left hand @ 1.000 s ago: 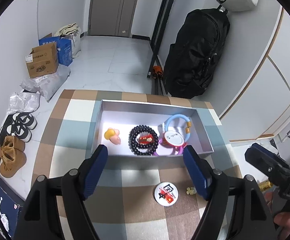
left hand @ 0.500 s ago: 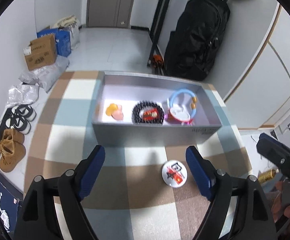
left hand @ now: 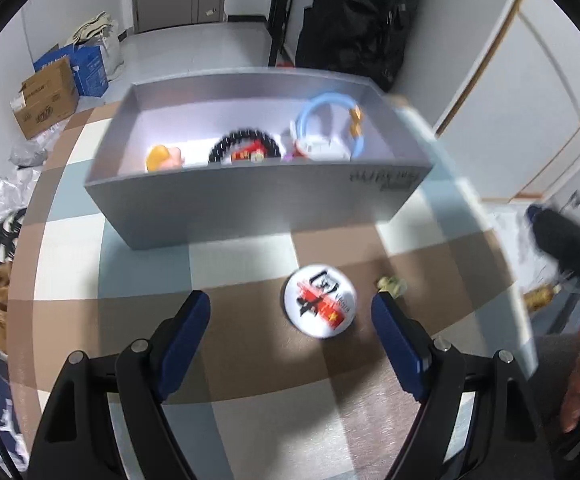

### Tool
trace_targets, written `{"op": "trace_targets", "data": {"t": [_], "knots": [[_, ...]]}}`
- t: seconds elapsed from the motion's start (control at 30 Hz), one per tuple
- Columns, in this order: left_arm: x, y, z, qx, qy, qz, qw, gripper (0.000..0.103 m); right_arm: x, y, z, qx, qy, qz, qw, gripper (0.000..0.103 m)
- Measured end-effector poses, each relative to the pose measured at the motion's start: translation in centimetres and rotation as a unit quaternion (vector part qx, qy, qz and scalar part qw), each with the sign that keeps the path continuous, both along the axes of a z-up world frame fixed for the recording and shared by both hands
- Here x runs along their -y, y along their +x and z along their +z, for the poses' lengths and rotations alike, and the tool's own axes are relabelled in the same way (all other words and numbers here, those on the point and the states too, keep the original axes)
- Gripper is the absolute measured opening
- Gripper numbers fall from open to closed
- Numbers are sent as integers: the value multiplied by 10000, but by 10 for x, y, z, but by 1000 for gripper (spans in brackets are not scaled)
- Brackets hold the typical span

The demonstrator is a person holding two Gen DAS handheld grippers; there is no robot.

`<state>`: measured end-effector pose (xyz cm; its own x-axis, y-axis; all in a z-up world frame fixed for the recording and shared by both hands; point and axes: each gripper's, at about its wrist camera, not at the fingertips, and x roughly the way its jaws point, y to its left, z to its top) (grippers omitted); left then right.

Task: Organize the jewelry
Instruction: 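Move the left tool to the white badge with red print and close on it, then lift the printed badge with the left tool while the right tool moves to the yellow flower charm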

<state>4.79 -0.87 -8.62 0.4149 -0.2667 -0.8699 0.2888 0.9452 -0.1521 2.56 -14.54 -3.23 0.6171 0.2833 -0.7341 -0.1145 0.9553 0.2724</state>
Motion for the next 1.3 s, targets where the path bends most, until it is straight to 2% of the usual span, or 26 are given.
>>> {"op": "trace_targets", "data": {"t": [0.1, 0.37, 0.53, 0.6, 0.77, 0.97, 1.17, 1.3], "knots": [[3, -2, -1, -13, -6, -87, 10000, 79, 2, 1, -1, -24, -15, -16, 10000, 103], [16, -5, -4, 120, 438, -250, 9987, 77, 4, 2, -1, -62, -13, -50, 10000, 103], [18, -10, -4, 215, 540, -366, 9976, 58, 6, 2, -1, -82, -41, -63, 9999, 103], [22, -12, -3, 257, 493, -492, 9972, 39, 8, 2, -1, -90, -24, -115, 9999, 103], [24, -13, -2, 267, 454, -701, 9961, 37, 10, 2, -2, -136, 22, -162, 9998, 103], [13, -6, 0, 58, 115, -622, 9980, 37, 9, 4, -4, -185, -2, -143, 9997, 103], [-3, -2, 1, -266, -500, -487, 9972, 37, 9, 7, -10, -250, 16, -134, 9996, 103], [-12, -3, 3, -331, -643, -380, 9967, 37, 7, 10, -17, -380, -20, -134, 9992, 103]]}}
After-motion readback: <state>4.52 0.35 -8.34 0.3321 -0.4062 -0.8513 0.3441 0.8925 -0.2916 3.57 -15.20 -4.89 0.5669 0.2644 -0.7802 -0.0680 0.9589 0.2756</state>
